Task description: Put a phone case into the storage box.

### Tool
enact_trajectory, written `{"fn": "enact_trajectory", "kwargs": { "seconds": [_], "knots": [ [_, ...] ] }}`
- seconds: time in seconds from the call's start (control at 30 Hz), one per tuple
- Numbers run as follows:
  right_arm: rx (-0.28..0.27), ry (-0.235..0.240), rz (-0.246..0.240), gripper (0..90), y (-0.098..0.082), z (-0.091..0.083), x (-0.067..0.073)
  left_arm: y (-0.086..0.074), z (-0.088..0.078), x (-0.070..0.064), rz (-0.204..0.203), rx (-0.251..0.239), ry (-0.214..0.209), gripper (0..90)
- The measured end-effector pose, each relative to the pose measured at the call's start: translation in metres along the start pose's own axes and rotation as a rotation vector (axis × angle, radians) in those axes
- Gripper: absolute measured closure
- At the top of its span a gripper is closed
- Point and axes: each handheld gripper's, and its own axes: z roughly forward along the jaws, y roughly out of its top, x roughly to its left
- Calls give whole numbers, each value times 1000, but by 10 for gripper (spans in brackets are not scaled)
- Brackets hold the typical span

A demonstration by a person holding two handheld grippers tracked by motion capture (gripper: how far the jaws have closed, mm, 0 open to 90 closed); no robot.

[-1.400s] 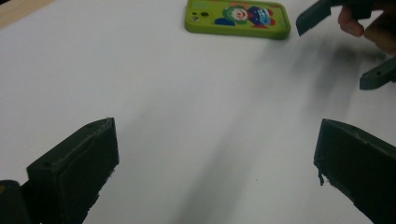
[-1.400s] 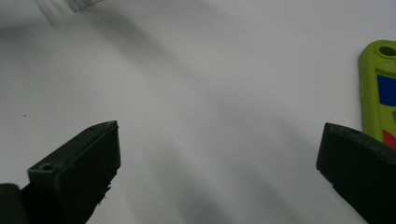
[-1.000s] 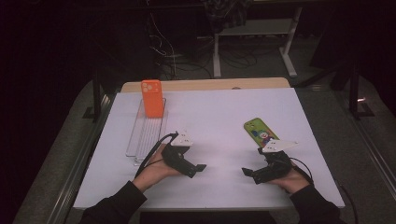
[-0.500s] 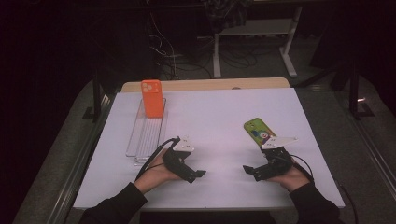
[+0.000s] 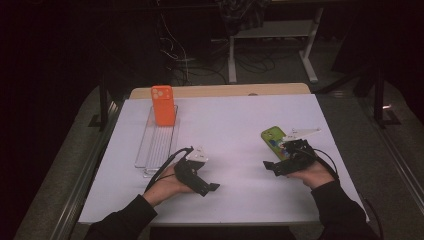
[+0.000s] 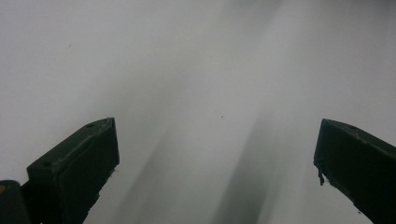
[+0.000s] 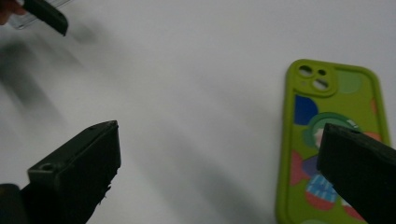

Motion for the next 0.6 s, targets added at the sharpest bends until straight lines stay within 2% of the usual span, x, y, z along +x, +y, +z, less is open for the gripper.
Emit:
{"fn": "enact_trajectory", "kwargs": {
  "seconds": [0.3,0.37,0.57,0.6],
  "knots": [
    [2,-55,33,0,24,5,-19,0,-2,1,16,-17,22,0],
    [-1,-63,27,0,28,7,-24,0,-3,1,-5,-31,23,0],
    [-2,-83,44,0,40,10,-36,0,-4,3,-4,-28,27,0],
    [-4,-82,61,0,41,11,-37,0,-4,3,-3,-30,28,0]
  ]
}}
